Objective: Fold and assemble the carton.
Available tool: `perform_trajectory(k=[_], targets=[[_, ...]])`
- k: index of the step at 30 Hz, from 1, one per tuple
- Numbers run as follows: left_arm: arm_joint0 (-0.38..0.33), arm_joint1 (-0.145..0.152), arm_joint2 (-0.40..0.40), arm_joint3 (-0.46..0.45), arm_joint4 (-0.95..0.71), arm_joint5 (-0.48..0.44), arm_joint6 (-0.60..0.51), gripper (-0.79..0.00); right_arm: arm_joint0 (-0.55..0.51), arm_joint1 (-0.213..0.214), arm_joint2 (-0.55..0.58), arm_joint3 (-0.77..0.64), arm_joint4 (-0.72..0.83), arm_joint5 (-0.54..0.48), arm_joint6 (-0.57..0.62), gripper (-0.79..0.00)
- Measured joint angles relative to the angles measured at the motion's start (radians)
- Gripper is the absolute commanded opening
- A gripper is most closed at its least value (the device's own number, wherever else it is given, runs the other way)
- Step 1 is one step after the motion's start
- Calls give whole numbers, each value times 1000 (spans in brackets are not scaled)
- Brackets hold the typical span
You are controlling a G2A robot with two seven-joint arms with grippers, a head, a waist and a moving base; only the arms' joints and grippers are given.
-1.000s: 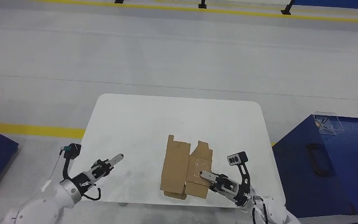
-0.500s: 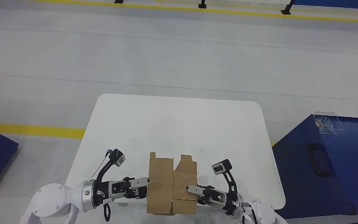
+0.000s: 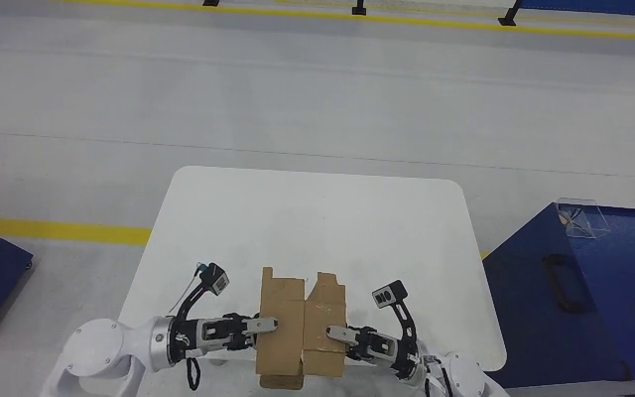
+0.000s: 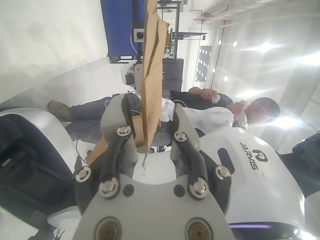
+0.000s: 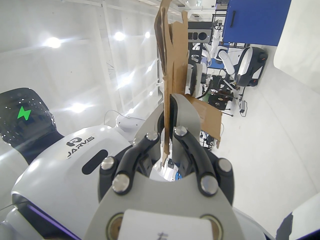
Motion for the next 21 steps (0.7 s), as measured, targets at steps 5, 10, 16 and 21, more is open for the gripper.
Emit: perform_trajectory(k=[5, 10, 16, 21], targets=[[-3, 2, 0, 7, -20, 5, 13, -785, 0, 0, 0, 0, -1, 4, 1, 0], [-3, 2, 0, 7, -19, 5, 12, -785, 0, 0, 0, 0, -1, 4, 1, 0], [-6, -10, -13, 20, -108, -56, 106, -785, -1, 3, 83, -7, -175, -134, -158, 0], [-5, -42, 72, 70, -392, -207, 335, -785, -48, -4, 181, -41, -409, -418, -356, 0]])
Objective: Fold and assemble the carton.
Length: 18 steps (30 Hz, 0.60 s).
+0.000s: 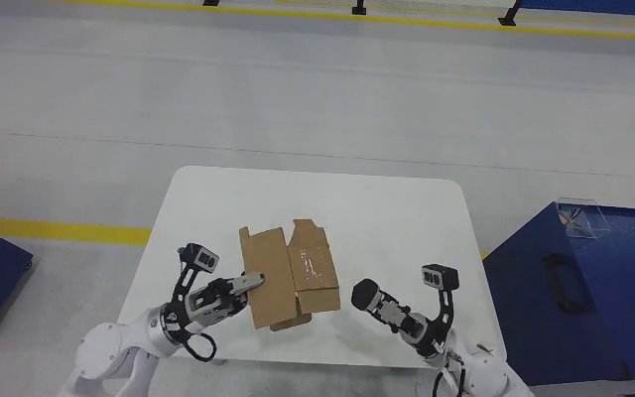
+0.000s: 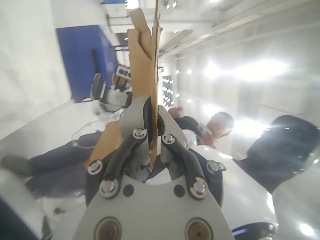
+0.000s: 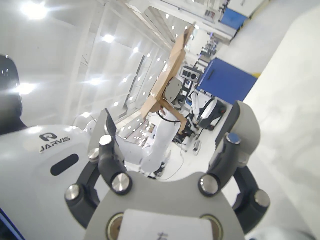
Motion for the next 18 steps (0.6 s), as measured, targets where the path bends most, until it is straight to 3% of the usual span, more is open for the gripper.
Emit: perform_trajectory(k=[4, 10, 11, 12, 18], targets=[[-10, -29, 115, 43, -210, -91, 91, -785, -38, -19, 31, -30, -252, -144, -147, 0], [-31, -59, 275, 113, -256, -213, 29, -785, -58, -59, -33, -73, -543, -146, -378, 0], [-35, -62, 292, 123, -241, -227, 25, -785, -57, -64, -48, -65, -562, -146, -405, -132], [-41, -65, 310, 133, -227, -237, 25, -785, -51, -70, -66, -52, -573, -146, -435, -332], [-64, -73, 329, 155, -210, -260, 17, -785, -13, -86, -123, -23, -616, -146, -497, -588]])
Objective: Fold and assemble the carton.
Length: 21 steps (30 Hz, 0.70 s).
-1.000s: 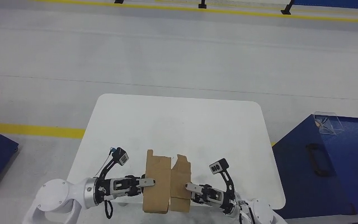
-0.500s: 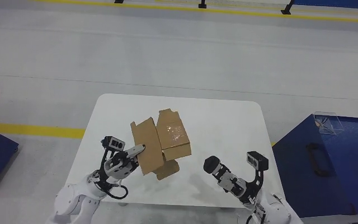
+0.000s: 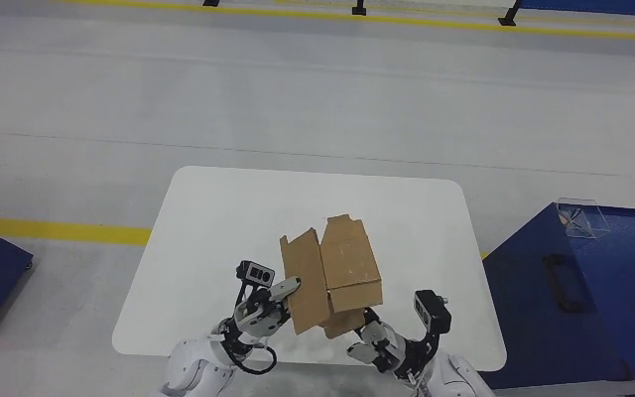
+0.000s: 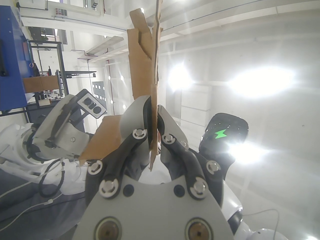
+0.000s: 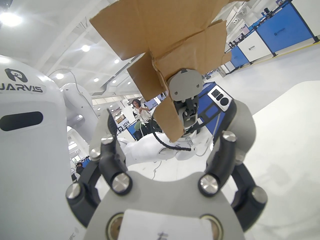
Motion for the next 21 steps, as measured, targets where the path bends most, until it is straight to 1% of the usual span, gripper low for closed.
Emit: perform_trajectory(k=[1, 2, 8, 9, 10, 11, 14, 17, 20, 21], targets=[[-1, -1, 2, 1, 1, -1, 2, -785, 2, -1, 0, 1, -11, 0, -9, -668], [-1, -2, 4, 3, 1, -1, 3, -785, 2, -3, -2, 3, -18, 0, -19, -782], [-7, -6, 4, 17, -1, -8, 7, -785, 14, -8, -28, 26, 24, 6, -32, -785], [-8, -7, 3, 21, -2, -8, 7, -570, 18, -9, -39, 33, 43, 6, -23, -785], [-9, -7, 2, 23, -2, -8, 7, -102, 23, -9, -47, 38, 59, 6, -13, -785], [-10, -8, 0, 26, 0, -7, 7, 0, 28, -9, -53, 42, 74, 9, -2, -785], [-9, -8, -13, 36, -8, -15, 13, 0, 41, -7, -64, 47, 123, 26, 31, -785], [-9, -6, -48, 57, -7, -25, 23, 0, 48, -3, -54, 42, 171, 44, 63, -785], [-4, 0, -115, 92, -17, -52, 47, 0, 39, 7, -13, 26, 189, 70, 95, -785], [-4, 4, -153, 110, -32, -55, 57, 0, 31, 12, 8, 14, 191, 84, 116, -785]])
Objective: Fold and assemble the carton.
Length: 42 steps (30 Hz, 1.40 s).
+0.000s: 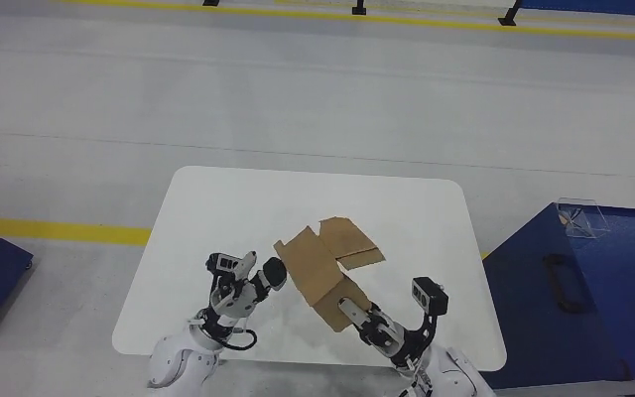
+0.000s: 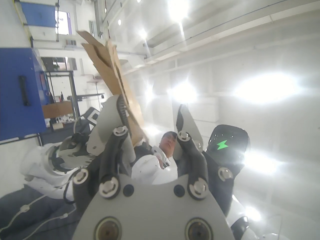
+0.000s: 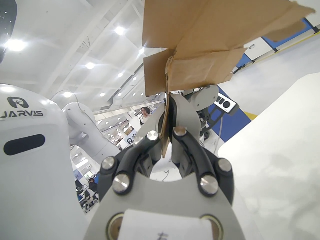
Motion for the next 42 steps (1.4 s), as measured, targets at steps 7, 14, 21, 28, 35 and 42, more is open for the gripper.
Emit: perform_trajectory(k=[7, 14, 21, 28, 35, 42], targets=[[-19, 22, -194, 41, -20, 23, 17, 0, -60, 37, 160, -105, -157, 132, 187, -785], [-31, 24, -175, -40, 26, 80, -53, 0, -140, 55, 209, -217, -431, 167, 310, -785], [-48, 22, -82, -94, 155, 131, -162, 0, -216, 71, 221, -312, -518, 127, 383, -785], [-90, 30, -26, -47, 244, 245, -281, 0, -255, 84, 237, -360, -520, 107, 407, -785], [-124, 37, 0, 19, 329, 308, -321, 0, -264, 91, 226, -363, -517, 94, 406, -785], [-114, 39, -8, 12, 282, 248, -374, 0, -266, 93, 221, -359, -510, 94, 407, -785]])
